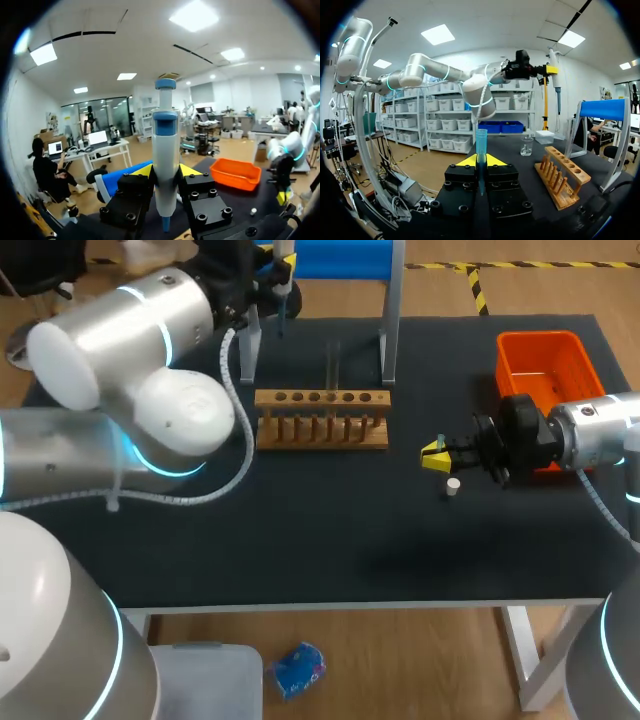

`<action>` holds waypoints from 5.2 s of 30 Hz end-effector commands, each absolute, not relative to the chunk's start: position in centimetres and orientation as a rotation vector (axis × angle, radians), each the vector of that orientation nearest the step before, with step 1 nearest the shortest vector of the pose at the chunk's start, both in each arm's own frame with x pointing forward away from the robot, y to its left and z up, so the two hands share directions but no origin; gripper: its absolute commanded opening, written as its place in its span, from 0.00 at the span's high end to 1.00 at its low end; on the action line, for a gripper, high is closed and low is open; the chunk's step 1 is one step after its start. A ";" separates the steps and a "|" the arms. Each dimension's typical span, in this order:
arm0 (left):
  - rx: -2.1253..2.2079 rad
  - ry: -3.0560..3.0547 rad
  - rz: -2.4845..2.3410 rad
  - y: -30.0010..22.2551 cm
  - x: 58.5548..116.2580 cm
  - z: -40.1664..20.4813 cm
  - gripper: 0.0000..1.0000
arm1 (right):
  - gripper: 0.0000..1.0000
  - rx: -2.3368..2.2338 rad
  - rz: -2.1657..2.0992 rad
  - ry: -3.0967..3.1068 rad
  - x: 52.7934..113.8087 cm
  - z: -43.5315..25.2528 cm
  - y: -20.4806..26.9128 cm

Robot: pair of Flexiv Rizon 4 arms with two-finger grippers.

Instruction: Invert the test tube, pick up the pipette, mount the tip to pipette, aspirate from beaker and dispense into the tube, eject the tip, return the pipette, and cap with the stopper.

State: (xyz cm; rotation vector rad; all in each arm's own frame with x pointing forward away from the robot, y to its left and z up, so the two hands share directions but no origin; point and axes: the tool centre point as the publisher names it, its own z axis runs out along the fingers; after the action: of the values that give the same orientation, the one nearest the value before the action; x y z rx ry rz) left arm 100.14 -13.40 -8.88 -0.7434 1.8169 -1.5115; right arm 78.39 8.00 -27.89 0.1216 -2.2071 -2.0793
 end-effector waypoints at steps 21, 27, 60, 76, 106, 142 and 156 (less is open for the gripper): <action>-0.349 2.007 -1.660 -14.0 88.8 -8.5 1.00 | 1.00 0.122 -2.077 -2.209 78.4 -27.8 8.0; -0.349 2.007 -1.660 -14.0 88.8 -8.5 1.00 | 1.00 0.122 -2.077 -2.209 78.4 -27.8 8.0; -0.127 2.101 -1.863 -23.2 80.8 -8.0 1.00 | 1.00 0.122 -2.077 -2.209 78.4 -27.8 8.0; -0.161 2.148 -1.911 -24.7 81.5 -9.2 1.00 | 1.00 0.122 -2.077 -2.209 78.4 -27.8 8.0; -0.152 2.234 -1.890 -24.9 81.8 -9.3 1.00 | 1.00 0.122 -2.077 -2.209 78.4 -27.8 8.0; -0.152 2.234 -1.890 -24.9 81.8 -9.3 1.00 | 1.00 0.134 -2.083 -2.179 81.9 -29.3 16.6; -0.152 2.234 -1.890 -24.9 81.8 -9.3 1.00 | 1.00 0.197 -2.068 -2.182 83.3 -29.6 18.6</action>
State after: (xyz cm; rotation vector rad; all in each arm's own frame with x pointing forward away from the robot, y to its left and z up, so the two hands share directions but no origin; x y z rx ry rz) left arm 81.80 -24.91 -9.25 -0.1533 2.2410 -1.8849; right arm 82.49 17.73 -29.23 0.1821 -2.1900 -2.0743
